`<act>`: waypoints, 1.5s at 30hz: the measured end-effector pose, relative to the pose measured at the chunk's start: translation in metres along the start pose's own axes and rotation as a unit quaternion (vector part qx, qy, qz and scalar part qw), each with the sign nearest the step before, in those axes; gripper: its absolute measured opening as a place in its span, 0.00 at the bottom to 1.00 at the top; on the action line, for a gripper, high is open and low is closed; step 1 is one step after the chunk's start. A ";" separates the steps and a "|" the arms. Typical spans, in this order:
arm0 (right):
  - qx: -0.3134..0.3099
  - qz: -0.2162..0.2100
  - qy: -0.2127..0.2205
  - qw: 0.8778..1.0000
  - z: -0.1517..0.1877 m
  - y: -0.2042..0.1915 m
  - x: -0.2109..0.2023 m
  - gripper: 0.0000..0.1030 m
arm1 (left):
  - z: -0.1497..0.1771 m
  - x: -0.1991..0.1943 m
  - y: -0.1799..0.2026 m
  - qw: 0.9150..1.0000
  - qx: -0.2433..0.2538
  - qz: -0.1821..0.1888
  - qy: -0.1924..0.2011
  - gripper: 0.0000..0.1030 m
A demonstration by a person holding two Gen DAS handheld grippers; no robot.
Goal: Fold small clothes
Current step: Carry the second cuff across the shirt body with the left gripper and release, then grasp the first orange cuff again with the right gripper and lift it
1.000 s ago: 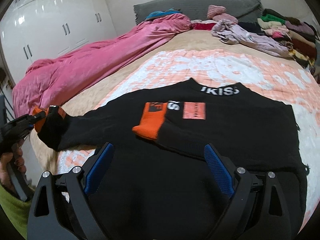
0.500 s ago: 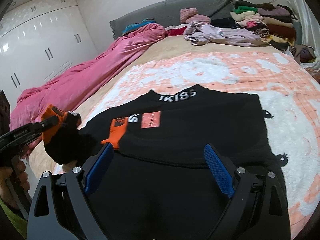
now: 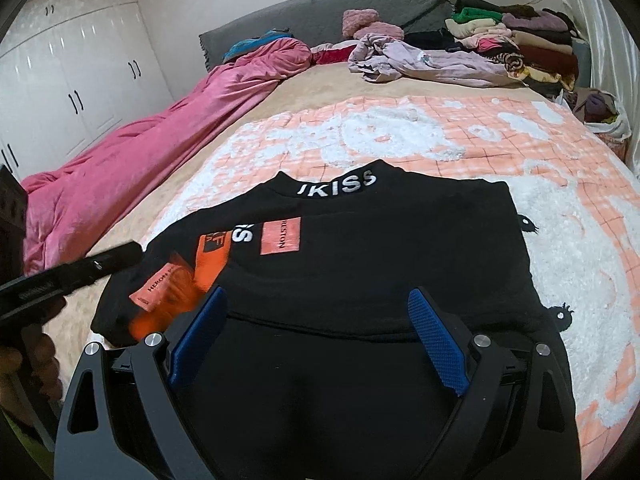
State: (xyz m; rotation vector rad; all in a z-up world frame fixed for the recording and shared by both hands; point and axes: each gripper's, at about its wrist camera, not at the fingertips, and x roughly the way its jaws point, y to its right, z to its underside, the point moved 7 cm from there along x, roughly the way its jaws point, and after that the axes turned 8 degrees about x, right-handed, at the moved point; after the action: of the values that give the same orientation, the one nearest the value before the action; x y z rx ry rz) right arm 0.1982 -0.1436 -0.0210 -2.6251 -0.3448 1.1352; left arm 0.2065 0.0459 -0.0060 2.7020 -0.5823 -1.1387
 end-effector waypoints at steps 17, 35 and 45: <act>-0.010 -0.077 -0.124 0.989 0.043 -0.088 0.054 0.74 | -0.007 -0.038 -0.051 0.995 -0.017 -0.094 0.026 0.30; -0.061 -0.118 -0.086 0.987 0.035 -0.131 0.069 0.08 | -0.002 -0.052 -0.087 0.990 -0.070 -0.119 0.040 0.44; -0.075 -0.125 -0.005 0.989 -0.032 -0.122 0.025 0.08 | -0.006 -0.088 -0.127 0.979 -0.131 -0.138 0.078 0.44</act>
State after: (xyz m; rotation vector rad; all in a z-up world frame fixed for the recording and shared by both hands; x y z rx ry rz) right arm 0.2243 -0.0255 0.0235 -2.6087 -0.7643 1.0755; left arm 0.1923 0.1975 0.0199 2.6585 -0.0296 -0.9675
